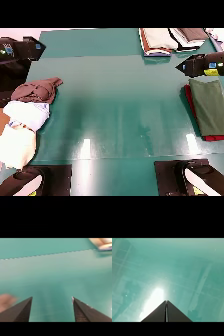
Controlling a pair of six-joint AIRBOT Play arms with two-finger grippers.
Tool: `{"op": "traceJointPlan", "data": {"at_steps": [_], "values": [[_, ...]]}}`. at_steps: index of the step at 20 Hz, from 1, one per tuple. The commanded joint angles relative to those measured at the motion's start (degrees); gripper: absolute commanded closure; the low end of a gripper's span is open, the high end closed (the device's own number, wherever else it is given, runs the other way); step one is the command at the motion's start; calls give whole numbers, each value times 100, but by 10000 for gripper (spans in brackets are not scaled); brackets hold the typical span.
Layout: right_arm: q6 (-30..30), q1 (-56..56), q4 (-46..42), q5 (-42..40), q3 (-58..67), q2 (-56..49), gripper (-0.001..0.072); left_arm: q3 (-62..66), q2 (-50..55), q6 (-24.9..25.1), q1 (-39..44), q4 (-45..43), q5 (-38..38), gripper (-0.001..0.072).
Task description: Fold the shirts.
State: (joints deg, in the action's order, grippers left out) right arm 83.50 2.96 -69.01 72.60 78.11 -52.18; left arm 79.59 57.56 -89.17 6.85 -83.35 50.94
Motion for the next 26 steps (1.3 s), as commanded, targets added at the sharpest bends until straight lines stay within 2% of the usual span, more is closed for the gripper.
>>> {"op": "traceJointPlan", "data": {"at_steps": [1,5,10,11,12,13,16,18,20,23,26], "values": [[2,7,7,-7,4,2,696,-2,793,-380,-481,-1403,457,119],[2,7,7,-7,7,2,696,-2,2365,-385,-1093,-1349,859,120],[2,7,7,-9,4,2,696,0,3528,-409,-1152,-1335,1027,122],[2,7,7,-9,7,2,696,0,3552,-525,-1152,-1335,1012,216],[2,7,7,-22,7,2,696,15,3521,-535,-1154,-1333,953,477],[2,7,7,-70,7,2,697,74,3458,-529,-1154,-1360,918,672],[4,7,61,-356,26,4,696,490,2918,-529,-1150,-1373,743,683],[4,7,57,-481,267,-2,697,1016,2208,-455,-1075,-1381,699,684],[4,7,46,-522,774,-70,697,1615,1373,-90,-807,-1375,730,684],[4,7,44,-520,1759,-328,697,2208,291,153,66,-1366,796,684],[4,4,11,-514,2715,-651,697,2328,-173,282,1224,-1355,1032,684]]}}
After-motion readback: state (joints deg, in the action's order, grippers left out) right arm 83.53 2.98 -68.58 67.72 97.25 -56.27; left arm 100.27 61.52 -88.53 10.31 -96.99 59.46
